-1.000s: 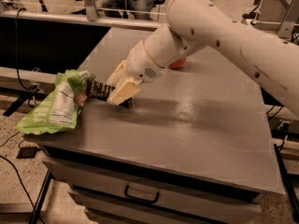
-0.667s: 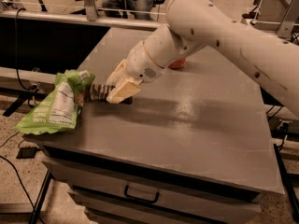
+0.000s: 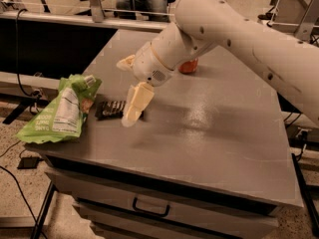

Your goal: Move rxbar chocolate near green rice chip bag

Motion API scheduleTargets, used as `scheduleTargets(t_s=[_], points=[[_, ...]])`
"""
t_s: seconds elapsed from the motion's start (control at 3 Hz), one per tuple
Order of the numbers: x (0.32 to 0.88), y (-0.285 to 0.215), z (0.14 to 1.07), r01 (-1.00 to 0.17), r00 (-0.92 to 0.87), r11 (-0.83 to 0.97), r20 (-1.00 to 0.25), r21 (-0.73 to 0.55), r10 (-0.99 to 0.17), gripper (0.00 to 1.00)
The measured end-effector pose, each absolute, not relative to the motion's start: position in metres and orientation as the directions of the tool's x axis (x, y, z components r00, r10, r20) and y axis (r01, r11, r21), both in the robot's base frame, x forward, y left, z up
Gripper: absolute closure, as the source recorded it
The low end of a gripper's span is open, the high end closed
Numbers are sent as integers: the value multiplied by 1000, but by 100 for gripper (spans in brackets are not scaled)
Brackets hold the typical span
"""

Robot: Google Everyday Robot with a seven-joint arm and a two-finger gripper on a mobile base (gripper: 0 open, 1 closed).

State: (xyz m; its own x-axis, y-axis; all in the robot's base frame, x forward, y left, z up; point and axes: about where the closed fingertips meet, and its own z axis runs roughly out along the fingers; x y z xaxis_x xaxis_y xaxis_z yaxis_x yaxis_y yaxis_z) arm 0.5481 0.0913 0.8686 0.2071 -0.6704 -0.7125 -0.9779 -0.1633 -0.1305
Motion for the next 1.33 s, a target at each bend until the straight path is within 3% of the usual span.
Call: scheduleTargets(t_s=[0.33,1.0,1.33], points=[[554,79,886,-962,270,-224,-683,-158,-678,0],[574,23,929,-938,332,-179,-613,-298,-717,0],[575,21,930,-937,331,-174,-612,-303,-718,0]])
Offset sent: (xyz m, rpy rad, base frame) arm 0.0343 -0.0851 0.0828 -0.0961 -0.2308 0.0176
